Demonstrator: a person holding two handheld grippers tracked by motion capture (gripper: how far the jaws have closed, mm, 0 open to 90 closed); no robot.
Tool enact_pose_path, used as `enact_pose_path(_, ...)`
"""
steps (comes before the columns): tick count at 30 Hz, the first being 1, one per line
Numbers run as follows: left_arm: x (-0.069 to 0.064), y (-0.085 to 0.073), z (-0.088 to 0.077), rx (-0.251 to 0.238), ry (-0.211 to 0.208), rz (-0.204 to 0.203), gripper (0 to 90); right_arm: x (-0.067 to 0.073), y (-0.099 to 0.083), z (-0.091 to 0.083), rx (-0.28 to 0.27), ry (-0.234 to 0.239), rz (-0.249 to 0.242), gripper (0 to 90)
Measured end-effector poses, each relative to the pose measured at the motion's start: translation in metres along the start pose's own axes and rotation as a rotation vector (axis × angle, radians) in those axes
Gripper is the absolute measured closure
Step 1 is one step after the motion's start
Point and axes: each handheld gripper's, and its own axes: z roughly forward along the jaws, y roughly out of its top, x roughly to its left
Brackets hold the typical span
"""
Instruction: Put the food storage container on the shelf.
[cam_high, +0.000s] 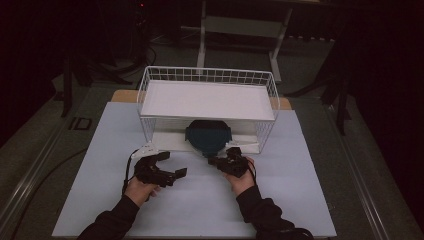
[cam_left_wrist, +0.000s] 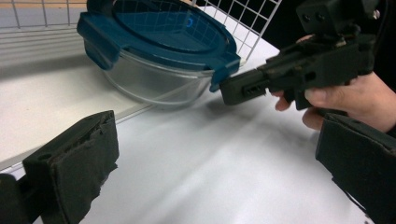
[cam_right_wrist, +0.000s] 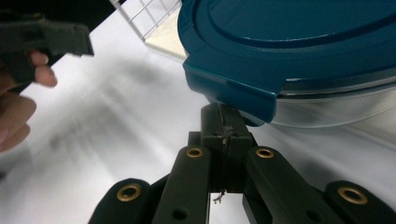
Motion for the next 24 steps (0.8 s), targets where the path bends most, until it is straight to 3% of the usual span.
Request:
enact_pose_path(10,0.002,-0.002,0.0,-0.003,-0.006,-0.003,0.0,-0.009,0.015,0.014,-0.009,-0.028,-0.003,89.8)
enact_pose_path(24,0.001,-0.004,0.0,0.002,-0.007,0.005,0.0,-0.017,0.025,0.02,-0.022,-0.048,0.009,89.1)
